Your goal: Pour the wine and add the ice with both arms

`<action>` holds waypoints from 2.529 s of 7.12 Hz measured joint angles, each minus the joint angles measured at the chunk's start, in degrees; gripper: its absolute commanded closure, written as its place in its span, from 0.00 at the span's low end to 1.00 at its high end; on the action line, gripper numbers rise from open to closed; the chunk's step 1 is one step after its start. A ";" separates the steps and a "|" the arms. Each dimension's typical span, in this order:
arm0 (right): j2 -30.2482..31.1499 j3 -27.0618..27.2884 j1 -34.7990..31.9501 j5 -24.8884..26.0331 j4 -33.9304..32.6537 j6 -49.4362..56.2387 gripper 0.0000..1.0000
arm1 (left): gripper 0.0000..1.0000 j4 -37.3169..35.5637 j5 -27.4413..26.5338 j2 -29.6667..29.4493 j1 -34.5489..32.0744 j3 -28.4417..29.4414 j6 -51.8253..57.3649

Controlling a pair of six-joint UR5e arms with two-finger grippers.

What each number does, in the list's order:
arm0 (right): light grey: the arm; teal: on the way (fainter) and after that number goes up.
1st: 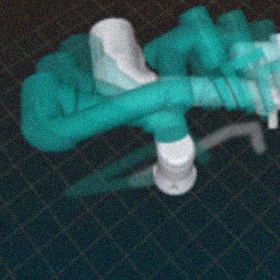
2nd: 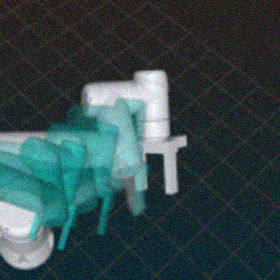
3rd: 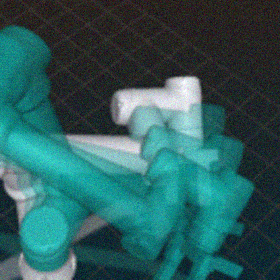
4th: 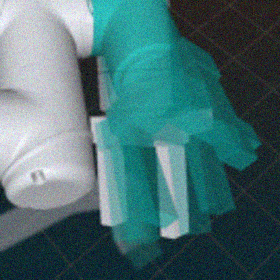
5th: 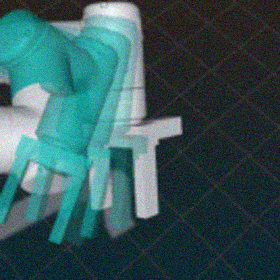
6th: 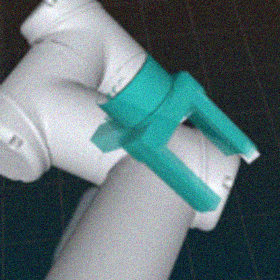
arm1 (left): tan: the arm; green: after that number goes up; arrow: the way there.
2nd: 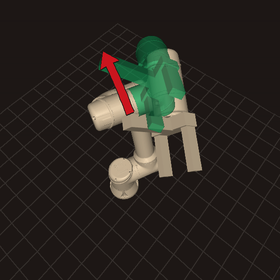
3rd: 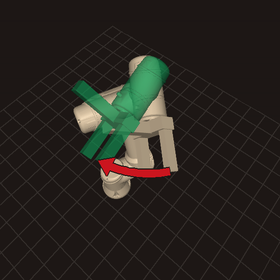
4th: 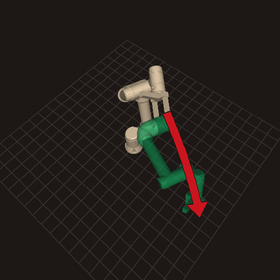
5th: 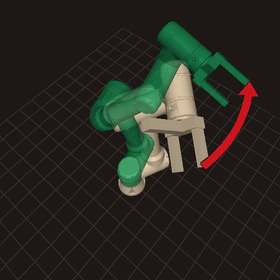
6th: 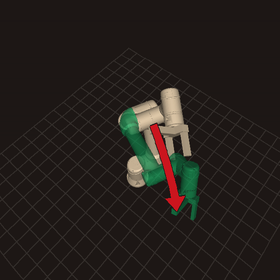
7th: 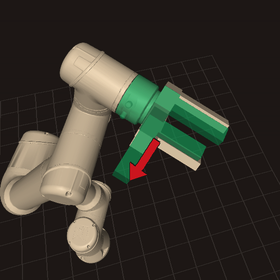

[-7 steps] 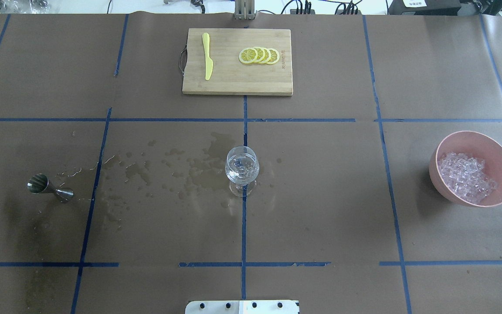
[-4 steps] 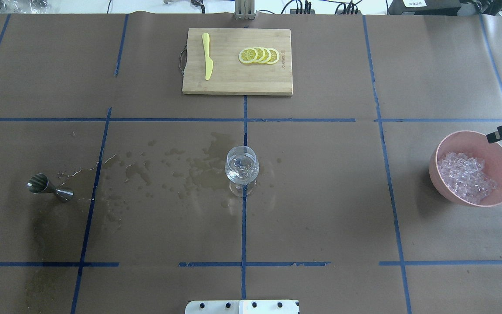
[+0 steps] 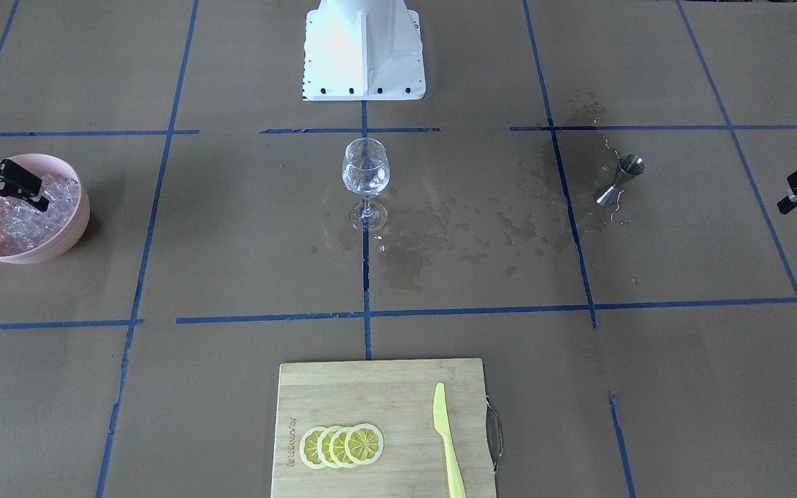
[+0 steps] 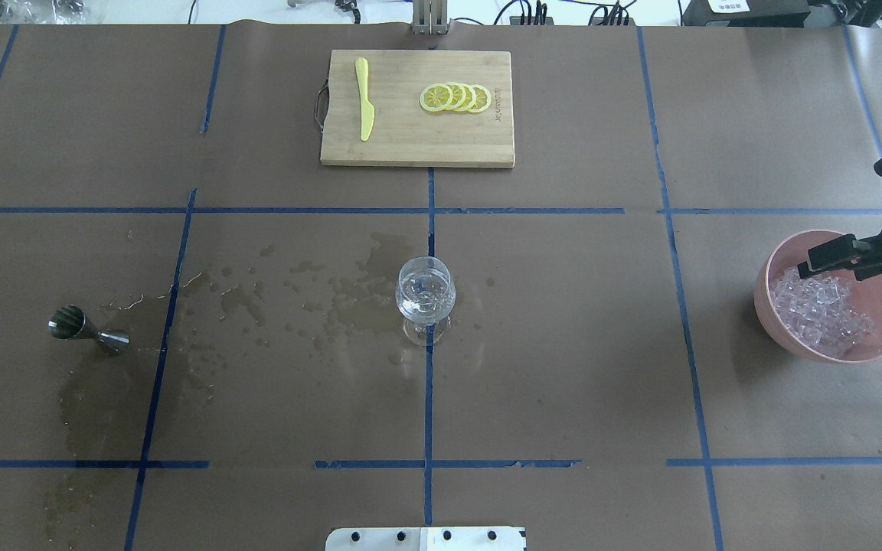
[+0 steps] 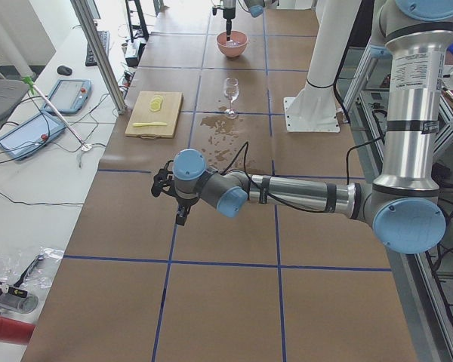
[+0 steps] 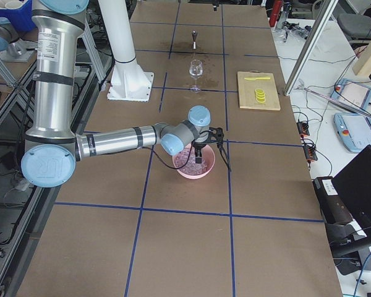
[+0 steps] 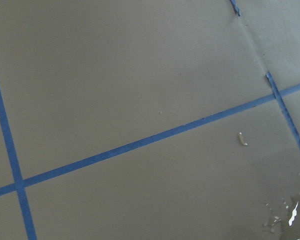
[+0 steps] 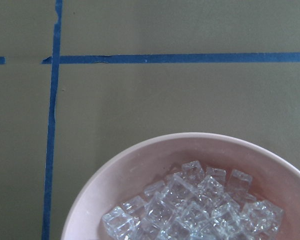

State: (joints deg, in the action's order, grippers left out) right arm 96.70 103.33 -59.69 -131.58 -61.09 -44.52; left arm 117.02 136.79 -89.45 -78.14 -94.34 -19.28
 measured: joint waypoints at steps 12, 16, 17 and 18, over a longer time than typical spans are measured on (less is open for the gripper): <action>2.14 0.53 2.84 4.36 -0.05 -1.41 1.00 | 0.00 0.49 -1.89 0.36 -0.06 -0.30 -0.32; 1.03 11.22 1.74 5.15 -0.38 -5.75 1.00 | 0.00 0.57 -1.88 0.41 -0.08 -0.49 -0.35; -1.66 12.74 2.94 5.25 -0.46 -11.65 1.00 | 0.00 0.62 -1.88 0.41 -0.08 -0.59 -0.33; -5.29 14.01 5.80 5.83 -0.57 -18.84 1.00 | 0.00 0.84 -1.88 0.44 -0.08 -0.66 -0.32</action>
State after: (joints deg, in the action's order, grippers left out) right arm 91.41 117.35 -53.89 -125.75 -61.65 -63.36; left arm 117.86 134.91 -89.01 -78.22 -95.00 -19.60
